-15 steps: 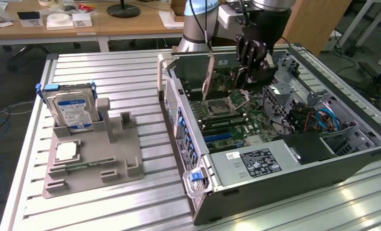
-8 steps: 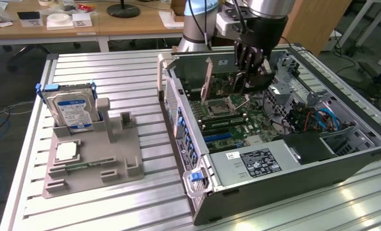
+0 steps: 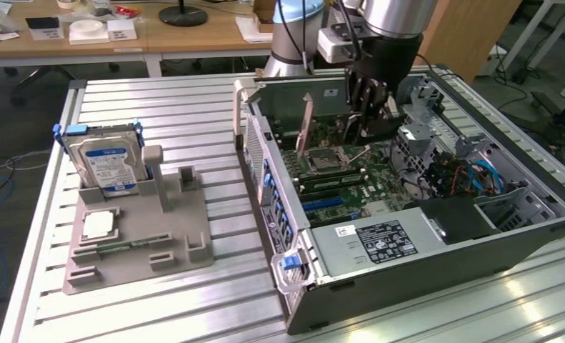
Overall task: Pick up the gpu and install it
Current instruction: 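Insert the gpu into the slot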
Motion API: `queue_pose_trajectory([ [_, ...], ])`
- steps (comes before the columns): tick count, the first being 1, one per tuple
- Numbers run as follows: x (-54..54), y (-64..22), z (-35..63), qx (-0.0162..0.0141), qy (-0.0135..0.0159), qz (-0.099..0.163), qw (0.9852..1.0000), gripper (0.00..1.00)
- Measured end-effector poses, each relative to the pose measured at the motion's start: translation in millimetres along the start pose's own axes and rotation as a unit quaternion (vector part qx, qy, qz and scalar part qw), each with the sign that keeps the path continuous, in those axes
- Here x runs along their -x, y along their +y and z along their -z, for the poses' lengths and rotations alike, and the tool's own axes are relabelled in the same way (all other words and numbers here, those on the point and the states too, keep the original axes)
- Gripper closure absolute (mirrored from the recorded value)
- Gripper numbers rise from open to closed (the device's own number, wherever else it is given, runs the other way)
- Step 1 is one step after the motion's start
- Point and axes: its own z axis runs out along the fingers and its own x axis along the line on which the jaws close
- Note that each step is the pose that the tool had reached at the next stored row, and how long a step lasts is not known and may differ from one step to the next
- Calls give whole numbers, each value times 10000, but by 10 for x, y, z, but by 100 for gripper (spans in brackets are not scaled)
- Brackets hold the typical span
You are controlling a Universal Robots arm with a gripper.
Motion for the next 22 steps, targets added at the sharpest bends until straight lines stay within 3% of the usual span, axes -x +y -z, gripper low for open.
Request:
queue_pose_trajectory([
  [22,-43,91,-384,4,-1,13,10000,72],
])
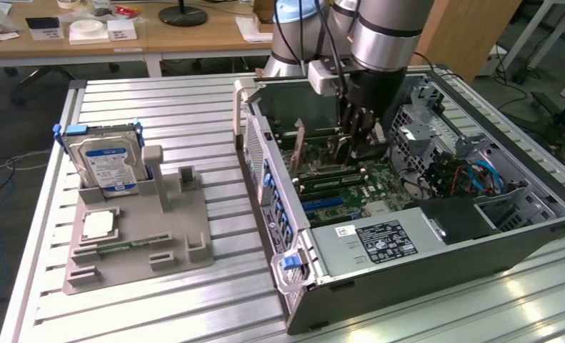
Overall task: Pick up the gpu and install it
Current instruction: 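Insert the gpu into the slot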
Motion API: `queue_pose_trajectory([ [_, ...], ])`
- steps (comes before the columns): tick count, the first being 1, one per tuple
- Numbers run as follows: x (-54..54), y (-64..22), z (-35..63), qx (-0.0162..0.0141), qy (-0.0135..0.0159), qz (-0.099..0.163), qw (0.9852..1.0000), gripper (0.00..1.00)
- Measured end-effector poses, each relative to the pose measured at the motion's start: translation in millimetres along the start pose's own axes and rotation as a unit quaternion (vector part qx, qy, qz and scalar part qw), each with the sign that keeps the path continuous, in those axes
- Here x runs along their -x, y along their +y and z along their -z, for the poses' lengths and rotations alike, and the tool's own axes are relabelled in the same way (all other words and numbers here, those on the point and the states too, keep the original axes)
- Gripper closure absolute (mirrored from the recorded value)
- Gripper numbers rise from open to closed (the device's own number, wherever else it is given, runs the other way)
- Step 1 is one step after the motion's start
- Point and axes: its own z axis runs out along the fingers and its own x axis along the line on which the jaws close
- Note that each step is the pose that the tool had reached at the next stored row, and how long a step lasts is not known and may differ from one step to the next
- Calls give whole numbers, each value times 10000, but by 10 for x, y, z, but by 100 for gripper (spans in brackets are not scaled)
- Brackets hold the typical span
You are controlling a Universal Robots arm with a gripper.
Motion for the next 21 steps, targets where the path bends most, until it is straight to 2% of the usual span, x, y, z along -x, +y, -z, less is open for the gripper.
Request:
queue_pose_trajectory([
  [8,-55,12,-105,0,-1,-1,10000,72],
  [14,-57,11,-107,2,1,0,10000,72],
  [16,-58,11,-108,20,-1,0,10000,72],
  [21,-72,10,-120,27,-2,1,10000,72],
])
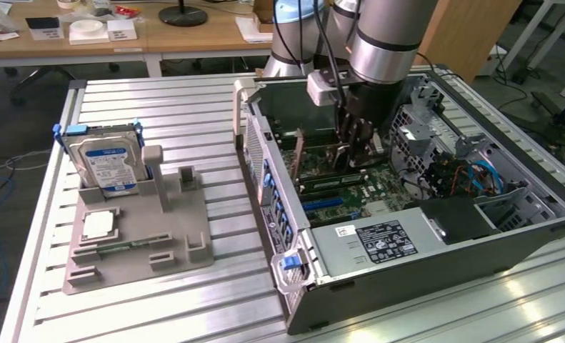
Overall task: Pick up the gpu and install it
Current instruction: 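Insert the gpu into the slot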
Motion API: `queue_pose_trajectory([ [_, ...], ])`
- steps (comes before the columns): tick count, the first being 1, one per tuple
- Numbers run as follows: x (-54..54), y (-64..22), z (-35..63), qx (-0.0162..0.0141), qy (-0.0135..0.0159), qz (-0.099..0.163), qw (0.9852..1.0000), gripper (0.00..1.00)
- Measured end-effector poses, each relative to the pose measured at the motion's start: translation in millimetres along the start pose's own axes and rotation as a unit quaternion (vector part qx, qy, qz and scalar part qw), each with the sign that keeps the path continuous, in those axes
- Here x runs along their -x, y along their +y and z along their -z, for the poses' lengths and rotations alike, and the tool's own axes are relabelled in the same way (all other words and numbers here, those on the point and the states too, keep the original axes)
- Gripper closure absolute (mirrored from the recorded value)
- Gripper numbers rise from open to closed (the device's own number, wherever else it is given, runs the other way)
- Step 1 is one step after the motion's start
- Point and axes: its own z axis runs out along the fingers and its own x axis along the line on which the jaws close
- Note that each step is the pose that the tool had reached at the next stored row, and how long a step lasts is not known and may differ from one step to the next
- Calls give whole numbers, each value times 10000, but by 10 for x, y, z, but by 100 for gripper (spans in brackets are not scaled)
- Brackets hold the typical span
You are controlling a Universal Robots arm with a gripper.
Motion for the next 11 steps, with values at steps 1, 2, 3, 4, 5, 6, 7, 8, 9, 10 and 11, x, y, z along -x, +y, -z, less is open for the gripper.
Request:
queue_pose_trajectory([
  [1,-14,1,-4,0,-1,-1,10000,72],
  [2,-24,1,-8,1,0,-1,10000,72],
  [3,-29,1,-16,0,-1,-1,10000,72],
  [4,-31,2,-31,0,-1,-1,10000,72],
  [5,-31,3,-49,1,0,-2,10000,72],
  [6,-31,3,-67,1,-1,-2,10000,72],
  [7,-31,4,-86,1,0,-1,10000,72],
  [8,-31,4,-104,1,0,-1,10000,72],
  [9,-32,5,-121,3,0,-1,10000,72],
  [10,-32,8,-135,4,-1,-1,10000,72],
  [11,-33,11,-148,4,0,-1,10000,72],
])
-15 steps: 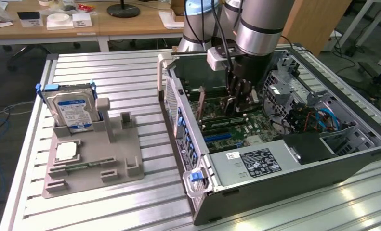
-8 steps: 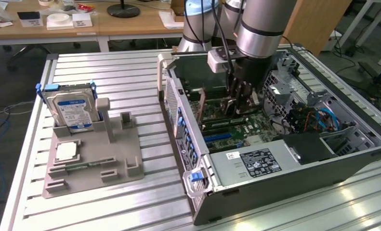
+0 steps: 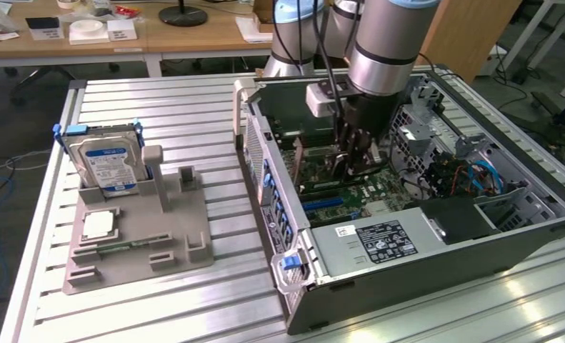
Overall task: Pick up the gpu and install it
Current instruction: 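Insert the gpu into the slot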
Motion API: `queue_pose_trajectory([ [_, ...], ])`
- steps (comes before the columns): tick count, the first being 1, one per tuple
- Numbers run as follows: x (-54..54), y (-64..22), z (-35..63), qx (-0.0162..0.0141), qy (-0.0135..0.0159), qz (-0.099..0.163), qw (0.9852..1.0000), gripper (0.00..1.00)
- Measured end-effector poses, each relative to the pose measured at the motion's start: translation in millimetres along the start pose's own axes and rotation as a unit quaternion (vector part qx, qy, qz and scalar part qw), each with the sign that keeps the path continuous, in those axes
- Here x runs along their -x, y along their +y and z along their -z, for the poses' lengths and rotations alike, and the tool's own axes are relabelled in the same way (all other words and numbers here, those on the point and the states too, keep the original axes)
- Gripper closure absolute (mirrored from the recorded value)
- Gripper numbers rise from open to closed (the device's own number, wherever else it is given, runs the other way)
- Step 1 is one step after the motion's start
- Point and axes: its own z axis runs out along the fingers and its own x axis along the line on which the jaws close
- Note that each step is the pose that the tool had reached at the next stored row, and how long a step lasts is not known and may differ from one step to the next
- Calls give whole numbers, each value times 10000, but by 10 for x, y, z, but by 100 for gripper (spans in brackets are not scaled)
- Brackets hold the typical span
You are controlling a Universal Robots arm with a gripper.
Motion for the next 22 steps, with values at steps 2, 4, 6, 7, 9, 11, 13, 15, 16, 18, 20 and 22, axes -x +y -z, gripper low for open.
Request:
queue_pose_trajectory([
  [2,-4,2,-28,0,-1,1,10000,72],
  [4,-32,4,-51,1,0,0,10000,72],
  [6,-41,4,-73,0,-1,0,10000,72],
  [7,-42,5,-76,0,-1,-1,10000,72],
  [9,-42,8,-79,1,1,0,10000,72],
  [11,-48,9,-92,0,0,0,10000,72],
  [13,-50,13,-110,1,0,-1,10000,72],
  [15,-51,21,-127,1,-1,0,10000,72],
  [16,-51,22,-146,1,-1,0,10000,72],
  [18,-51,24,-182,1,-1,0,10000,72],
  [20,-51,43,-203,1,-3,-1,10000,72],
  [22,-51,57,-222,1,-7,-1,10000,72],
])
